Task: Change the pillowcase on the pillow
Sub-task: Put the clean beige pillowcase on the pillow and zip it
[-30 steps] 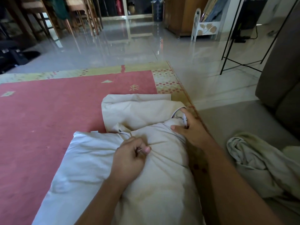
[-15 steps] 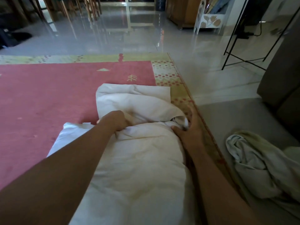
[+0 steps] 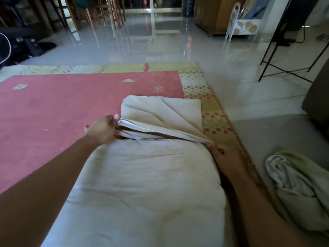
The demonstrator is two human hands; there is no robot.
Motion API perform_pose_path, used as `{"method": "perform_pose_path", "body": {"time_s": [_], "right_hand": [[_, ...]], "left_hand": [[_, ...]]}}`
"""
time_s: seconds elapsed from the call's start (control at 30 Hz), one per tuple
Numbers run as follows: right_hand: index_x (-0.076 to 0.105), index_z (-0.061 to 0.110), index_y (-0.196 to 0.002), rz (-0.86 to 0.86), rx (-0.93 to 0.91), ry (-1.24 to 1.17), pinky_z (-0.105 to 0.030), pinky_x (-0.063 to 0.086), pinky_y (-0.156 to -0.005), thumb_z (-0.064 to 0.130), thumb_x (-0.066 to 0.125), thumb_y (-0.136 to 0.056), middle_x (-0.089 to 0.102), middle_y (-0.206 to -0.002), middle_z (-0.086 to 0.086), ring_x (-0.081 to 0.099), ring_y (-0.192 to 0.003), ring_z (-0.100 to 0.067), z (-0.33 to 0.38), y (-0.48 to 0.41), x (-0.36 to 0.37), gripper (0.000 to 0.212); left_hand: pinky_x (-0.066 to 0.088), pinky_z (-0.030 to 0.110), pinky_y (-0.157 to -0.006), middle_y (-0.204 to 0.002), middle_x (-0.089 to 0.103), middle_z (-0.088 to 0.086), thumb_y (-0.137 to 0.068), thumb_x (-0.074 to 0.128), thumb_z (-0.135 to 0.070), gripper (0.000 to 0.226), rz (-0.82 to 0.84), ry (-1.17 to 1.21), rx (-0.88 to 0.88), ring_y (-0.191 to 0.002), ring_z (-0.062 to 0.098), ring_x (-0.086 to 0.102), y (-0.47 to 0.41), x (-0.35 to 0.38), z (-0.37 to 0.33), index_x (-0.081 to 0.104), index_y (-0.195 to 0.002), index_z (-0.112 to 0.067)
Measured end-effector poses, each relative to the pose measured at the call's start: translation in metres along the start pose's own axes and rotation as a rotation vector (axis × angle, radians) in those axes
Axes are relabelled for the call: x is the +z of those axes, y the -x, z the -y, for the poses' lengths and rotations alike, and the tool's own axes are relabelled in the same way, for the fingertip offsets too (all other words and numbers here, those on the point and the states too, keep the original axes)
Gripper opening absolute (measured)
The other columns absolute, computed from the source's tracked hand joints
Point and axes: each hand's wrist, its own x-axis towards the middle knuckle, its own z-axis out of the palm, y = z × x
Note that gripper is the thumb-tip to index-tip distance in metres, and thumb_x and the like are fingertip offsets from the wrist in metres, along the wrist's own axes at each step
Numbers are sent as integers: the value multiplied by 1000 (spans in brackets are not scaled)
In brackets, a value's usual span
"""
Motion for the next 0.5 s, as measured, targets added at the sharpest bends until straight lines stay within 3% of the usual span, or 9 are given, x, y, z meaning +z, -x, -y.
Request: {"method": "perform_pose_path", "body": {"time_s": [0.1,0.13,0.2,0.27,0.33,0.37,0.43,0.5], "right_hand": [[51,27,-60,-60,-38,-219,-33,41,-62,42,57,-97,51,-60,5,48,-65,-16,0,7,3,41],[56,29,-67,-59,-47,-275,-28,43,-64,40,59,-96,56,-65,6,51,-68,-15,0,10,4,32],[64,27,-92,17,-12,-351,-20,45,-72,37,64,-94,67,-87,2,60,-83,-16,-4,12,7,10],[66,23,-106,117,64,-412,-29,48,-85,56,71,-82,70,-102,1,64,-98,-20,-3,14,8,41],[67,22,-102,187,145,-516,-38,51,-87,80,75,-54,73,-99,0,67,-98,-21,2,11,4,76],[66,20,-102,238,176,-545,-39,51,-85,80,78,-47,74,-97,-2,68,-96,-22,7,10,1,82],[59,20,-106,363,210,-473,-36,51,-82,66,81,-61,70,-97,0,66,-94,-20,16,13,-4,68],[55,25,-106,368,185,-281,-34,49,-80,54,77,-76,64,-97,6,62,-92,-18,21,16,-4,47]], "left_hand": [[42,56,-101,-81,61,-3,-76,19,-93,76,44,105,74,-97,32,63,10,-1,8,54,-77,-25],[45,47,-94,-80,62,-5,-71,30,-95,75,84,65,95,-90,28,62,12,-3,11,53,-79,-24],[45,40,-77,-77,61,-3,-76,61,-75,54,123,16,114,-81,26,60,13,-4,19,51,-82,-22],[45,41,-71,-75,58,4,-84,71,-44,35,77,46,105,-82,34,61,11,1,28,49,-83,-18],[47,42,-74,-80,60,8,-86,67,-31,23,45,104,43,-86,35,62,10,7,35,49,-84,-18],[48,42,-77,-86,62,10,-87,66,-28,19,44,150,6,-89,35,62,11,10,37,49,-86,-19],[48,40,-82,-99,64,15,-90,65,-26,16,48,222,-73,-97,34,60,12,15,41,49,-90,-25],[49,41,-85,-103,66,17,-91,64,-24,15,45,252,-123,-98,36,61,14,16,42,50,-95,-24]]}}
